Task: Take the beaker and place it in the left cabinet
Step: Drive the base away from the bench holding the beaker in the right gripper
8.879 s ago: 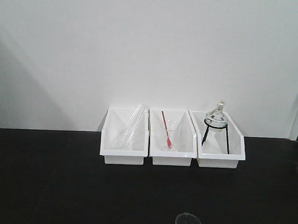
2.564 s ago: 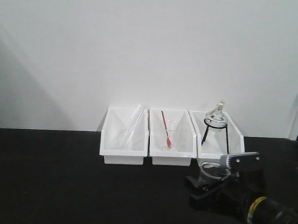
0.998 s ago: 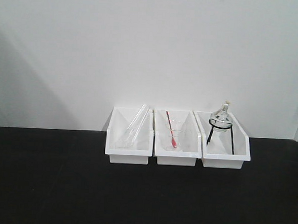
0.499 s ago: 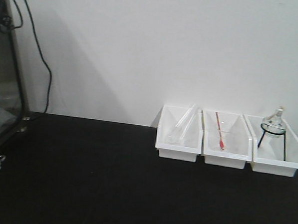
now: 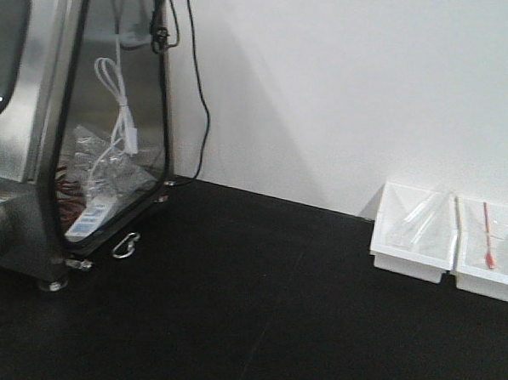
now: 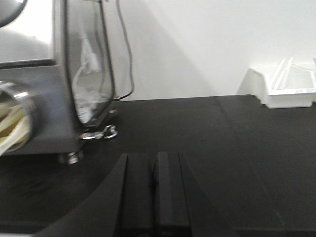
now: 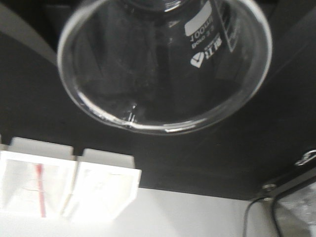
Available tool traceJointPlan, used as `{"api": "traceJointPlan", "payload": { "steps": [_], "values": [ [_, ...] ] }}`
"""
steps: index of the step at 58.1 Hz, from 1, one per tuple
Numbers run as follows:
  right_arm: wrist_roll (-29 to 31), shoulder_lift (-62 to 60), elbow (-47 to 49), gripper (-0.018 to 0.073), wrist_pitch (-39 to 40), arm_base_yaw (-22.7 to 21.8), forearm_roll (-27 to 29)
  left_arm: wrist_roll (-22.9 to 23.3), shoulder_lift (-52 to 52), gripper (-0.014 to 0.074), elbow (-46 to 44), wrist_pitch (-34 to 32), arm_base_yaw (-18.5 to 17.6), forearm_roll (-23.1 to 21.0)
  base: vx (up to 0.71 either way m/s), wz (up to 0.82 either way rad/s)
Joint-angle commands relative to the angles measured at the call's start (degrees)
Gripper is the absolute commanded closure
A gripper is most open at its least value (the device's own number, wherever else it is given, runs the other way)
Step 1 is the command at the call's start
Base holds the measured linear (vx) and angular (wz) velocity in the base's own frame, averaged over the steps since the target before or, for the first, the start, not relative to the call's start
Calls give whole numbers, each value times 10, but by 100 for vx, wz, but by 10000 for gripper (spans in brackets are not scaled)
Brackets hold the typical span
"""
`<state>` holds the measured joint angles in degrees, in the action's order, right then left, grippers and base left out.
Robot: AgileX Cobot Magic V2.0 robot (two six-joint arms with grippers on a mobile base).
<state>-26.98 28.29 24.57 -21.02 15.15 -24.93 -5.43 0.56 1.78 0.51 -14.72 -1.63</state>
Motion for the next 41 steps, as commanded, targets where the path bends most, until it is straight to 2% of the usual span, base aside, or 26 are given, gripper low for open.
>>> {"api": "traceJointPlan", "payload": {
  "steps": [1, 41],
  "values": [
    [3, 1, 19, 565, 43, -2, -10, 2, 11, 595, 9, -48, -2, -5, -12, 48],
    [3, 1, 19, 565, 42, -2, -10, 2, 11, 595, 9, -48, -2, -5, -13, 53]
  ]
}}
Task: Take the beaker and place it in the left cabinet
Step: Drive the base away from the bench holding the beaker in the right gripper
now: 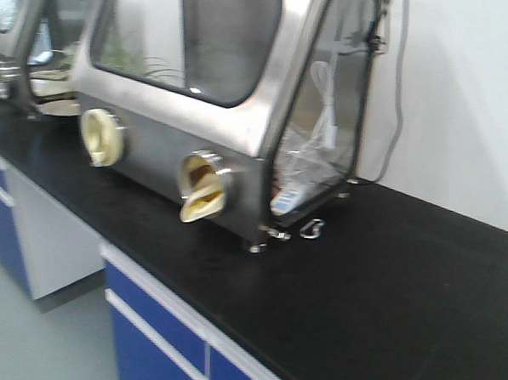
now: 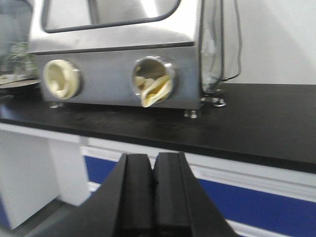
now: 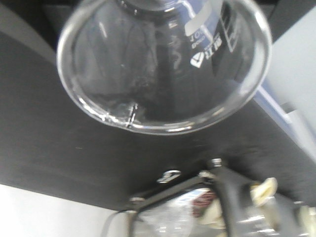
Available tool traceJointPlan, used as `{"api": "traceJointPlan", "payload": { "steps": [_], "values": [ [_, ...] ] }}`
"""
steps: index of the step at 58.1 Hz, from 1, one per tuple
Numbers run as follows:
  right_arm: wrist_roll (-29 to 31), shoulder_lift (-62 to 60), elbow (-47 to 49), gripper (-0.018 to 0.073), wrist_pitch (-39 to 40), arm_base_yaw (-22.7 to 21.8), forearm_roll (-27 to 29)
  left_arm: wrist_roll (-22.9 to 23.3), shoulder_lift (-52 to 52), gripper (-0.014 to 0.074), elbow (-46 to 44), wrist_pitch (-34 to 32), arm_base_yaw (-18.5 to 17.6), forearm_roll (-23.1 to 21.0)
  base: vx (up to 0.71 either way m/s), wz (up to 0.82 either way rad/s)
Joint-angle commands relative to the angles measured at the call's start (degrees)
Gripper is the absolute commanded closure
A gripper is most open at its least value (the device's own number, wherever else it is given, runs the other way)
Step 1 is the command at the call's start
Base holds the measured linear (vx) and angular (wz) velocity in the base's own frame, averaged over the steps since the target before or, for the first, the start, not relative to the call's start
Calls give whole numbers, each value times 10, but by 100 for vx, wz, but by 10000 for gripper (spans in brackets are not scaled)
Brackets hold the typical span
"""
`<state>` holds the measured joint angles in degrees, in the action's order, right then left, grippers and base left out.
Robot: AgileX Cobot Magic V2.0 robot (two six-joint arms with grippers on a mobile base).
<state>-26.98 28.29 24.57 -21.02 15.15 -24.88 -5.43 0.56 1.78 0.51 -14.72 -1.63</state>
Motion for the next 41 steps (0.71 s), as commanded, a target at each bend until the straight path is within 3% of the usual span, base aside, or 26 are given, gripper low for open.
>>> {"api": "traceJointPlan", "payload": {
  "steps": [1, 41],
  "values": [
    [3, 1, 19, 565, 42, -2, -10, 2, 11, 595, 9, -48, -2, -5, -12, 55],
    [3, 1, 19, 565, 42, -2, -10, 2, 11, 595, 9, -48, -2, -5, -6, 50]
  ]
}}
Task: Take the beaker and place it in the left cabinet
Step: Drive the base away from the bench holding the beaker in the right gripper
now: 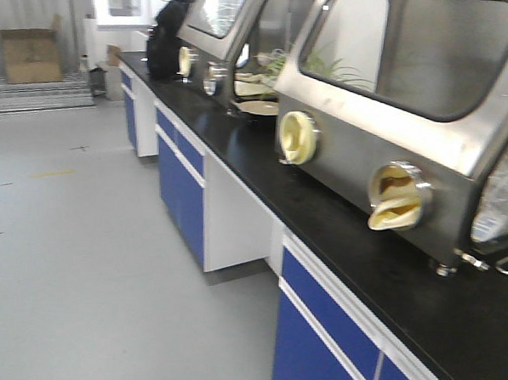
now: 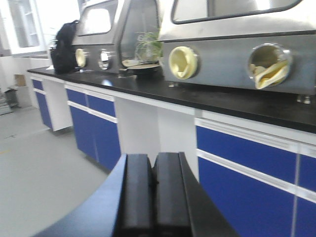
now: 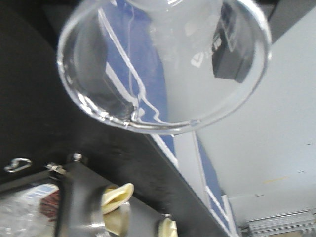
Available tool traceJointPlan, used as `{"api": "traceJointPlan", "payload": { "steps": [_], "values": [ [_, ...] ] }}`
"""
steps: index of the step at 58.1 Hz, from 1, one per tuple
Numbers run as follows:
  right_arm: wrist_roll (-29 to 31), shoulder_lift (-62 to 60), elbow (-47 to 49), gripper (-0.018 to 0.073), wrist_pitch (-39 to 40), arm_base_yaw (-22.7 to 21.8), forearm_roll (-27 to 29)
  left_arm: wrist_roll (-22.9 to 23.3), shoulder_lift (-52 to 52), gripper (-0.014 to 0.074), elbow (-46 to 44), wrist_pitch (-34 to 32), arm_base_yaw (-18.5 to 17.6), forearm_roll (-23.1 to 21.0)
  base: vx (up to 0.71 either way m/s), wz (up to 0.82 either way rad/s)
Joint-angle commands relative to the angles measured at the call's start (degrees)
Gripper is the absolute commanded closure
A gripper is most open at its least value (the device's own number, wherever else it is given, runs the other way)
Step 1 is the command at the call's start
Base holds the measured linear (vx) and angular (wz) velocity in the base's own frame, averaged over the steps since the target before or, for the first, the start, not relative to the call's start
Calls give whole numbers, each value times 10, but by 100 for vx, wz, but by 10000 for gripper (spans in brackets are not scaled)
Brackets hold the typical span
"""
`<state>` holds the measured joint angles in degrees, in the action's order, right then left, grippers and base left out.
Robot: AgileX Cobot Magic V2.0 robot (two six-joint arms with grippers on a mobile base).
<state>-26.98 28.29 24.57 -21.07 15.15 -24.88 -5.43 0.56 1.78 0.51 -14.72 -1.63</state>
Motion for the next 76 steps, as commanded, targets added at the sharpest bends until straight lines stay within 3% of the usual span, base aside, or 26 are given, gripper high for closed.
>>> {"api": "traceJointPlan", "payload": {
  "steps": [1, 39, 76],
  "values": [
    [3, 1, 19, 565, 43, -2, -10, 2, 11, 595, 9, -48, -2, -5, 6, 38],
    [2, 1, 19, 565, 43, -2, -10, 2, 11, 595, 9, -48, -2, -5, 17, 46],
    [2, 1, 19, 565, 43, -2, -10, 2, 11, 595, 9, -48, -2, -5, 37, 34]
  ]
}}
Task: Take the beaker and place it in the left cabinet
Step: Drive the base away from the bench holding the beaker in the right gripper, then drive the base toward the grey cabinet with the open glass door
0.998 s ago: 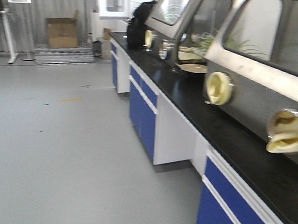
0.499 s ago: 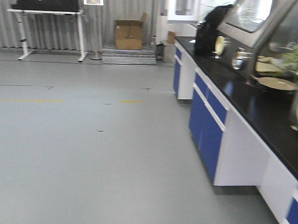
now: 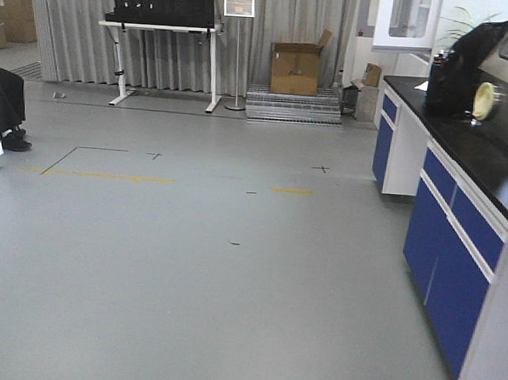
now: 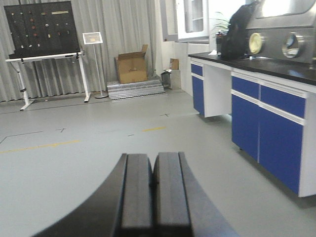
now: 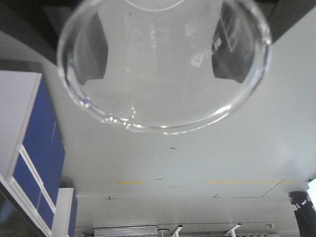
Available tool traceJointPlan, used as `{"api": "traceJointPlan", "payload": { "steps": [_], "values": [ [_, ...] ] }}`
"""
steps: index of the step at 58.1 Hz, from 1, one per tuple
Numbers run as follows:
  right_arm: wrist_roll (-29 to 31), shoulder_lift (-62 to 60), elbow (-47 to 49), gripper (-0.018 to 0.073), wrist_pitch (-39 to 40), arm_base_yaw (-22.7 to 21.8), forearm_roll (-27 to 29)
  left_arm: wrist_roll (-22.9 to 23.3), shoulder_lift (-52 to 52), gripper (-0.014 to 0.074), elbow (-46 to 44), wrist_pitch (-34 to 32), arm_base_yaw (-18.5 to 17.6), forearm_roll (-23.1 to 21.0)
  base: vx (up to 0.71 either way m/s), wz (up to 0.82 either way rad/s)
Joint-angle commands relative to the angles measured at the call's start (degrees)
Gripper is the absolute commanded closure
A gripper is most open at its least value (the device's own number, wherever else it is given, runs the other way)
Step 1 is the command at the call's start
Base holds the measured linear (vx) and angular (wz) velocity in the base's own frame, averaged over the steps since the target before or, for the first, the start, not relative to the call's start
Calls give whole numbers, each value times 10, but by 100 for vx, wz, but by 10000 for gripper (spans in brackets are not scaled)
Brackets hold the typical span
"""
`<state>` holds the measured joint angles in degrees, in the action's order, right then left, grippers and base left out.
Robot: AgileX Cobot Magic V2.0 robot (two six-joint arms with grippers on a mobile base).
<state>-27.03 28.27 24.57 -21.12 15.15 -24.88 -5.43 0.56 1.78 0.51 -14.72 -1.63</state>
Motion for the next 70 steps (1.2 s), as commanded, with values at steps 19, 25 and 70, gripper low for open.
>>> {"api": "traceJointPlan", "payload": {
  "steps": [19, 25, 70],
  "values": [
    [3, 1, 19, 565, 42, -2, -10, 2, 11, 595, 9, -48, -2, -5, 52, 4],
    [3, 1, 19, 565, 42, -2, -10, 2, 11, 595, 9, -48, -2, -5, 55, -7],
    [3, 1, 19, 565, 42, -2, -10, 2, 11, 595, 9, -48, -2, -5, 58, -6]
  ]
}}
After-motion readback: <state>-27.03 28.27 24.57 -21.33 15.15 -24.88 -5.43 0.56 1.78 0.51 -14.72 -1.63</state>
